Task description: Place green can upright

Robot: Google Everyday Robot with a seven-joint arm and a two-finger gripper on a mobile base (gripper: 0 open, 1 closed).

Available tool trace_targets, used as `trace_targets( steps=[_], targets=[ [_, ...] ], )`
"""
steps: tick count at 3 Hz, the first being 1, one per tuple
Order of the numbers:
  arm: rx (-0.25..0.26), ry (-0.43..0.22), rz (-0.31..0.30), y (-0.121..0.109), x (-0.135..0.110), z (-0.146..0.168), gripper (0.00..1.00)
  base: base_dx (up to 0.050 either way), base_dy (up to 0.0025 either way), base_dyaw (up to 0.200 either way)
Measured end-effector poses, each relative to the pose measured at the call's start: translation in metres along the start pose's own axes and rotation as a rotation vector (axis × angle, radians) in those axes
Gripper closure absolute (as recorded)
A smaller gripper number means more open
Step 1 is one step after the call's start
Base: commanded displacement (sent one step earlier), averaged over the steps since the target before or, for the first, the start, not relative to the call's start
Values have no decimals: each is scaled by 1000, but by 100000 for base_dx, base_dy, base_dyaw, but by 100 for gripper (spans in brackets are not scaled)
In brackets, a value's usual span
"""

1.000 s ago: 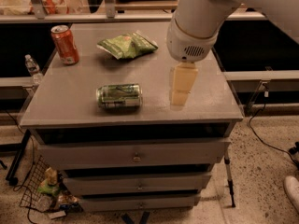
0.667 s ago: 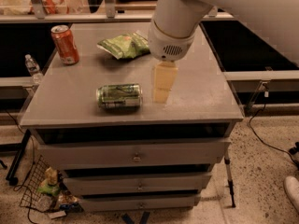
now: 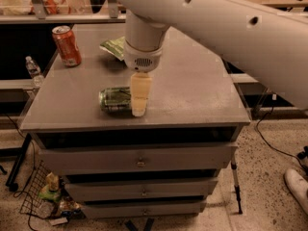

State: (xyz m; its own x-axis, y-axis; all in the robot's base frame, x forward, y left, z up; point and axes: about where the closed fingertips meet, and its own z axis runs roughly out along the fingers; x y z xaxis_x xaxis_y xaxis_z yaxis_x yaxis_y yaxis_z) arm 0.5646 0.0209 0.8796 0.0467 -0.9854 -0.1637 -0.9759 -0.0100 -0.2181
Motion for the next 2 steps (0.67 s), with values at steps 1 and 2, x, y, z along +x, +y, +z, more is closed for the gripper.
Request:
trace_targets(
  steps=[1, 2],
  targets=[
    [-32, 24, 5, -4, -10, 22, 0, 0, 0, 0],
    [-35, 66, -5, -4, -18, 26, 0, 0, 0, 0]
  ],
)
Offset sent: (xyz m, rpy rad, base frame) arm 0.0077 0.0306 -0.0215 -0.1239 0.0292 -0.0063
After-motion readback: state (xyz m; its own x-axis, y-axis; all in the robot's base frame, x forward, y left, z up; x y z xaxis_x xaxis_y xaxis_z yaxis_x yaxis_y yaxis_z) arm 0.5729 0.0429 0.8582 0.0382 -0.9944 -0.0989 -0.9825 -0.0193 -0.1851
